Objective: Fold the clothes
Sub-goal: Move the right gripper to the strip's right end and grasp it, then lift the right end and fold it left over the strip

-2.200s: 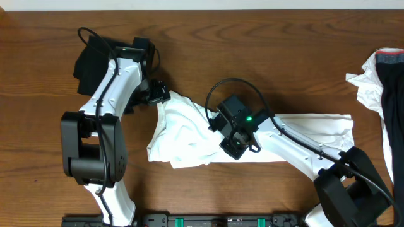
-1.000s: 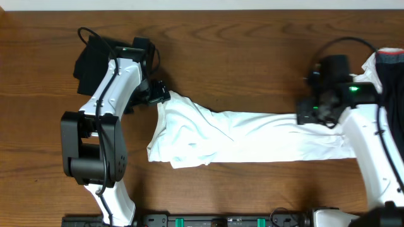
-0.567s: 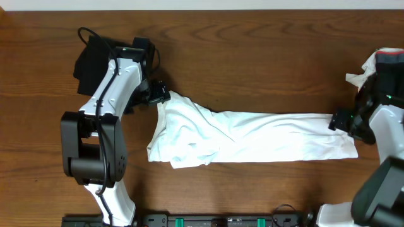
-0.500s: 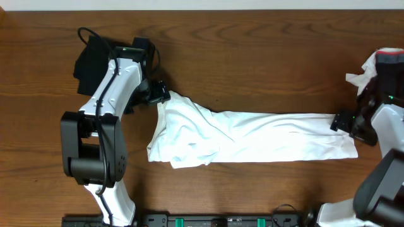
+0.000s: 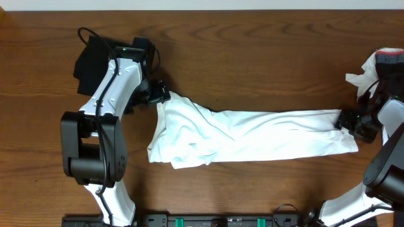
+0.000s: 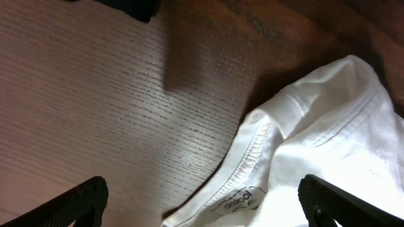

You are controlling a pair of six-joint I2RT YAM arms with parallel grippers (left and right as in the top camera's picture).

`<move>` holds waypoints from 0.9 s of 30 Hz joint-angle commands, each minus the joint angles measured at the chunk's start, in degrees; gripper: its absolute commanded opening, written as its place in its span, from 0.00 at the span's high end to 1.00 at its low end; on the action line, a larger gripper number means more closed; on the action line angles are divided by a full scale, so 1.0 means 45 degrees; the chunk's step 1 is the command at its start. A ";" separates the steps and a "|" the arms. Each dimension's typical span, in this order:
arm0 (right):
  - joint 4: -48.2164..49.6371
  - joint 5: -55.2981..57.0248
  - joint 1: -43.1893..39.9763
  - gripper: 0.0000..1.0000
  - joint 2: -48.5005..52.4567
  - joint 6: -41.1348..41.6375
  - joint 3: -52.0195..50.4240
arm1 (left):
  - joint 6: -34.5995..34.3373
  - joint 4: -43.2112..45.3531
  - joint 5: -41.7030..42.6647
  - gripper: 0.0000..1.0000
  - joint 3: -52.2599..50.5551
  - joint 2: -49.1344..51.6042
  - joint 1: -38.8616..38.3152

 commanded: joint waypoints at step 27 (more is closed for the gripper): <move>0.0685 -0.1491 0.0097 0.43 0.1749 -0.0330 -0.0753 | 0.0015 -0.0078 -0.0015 0.02 -0.0083 0.0170 0.0010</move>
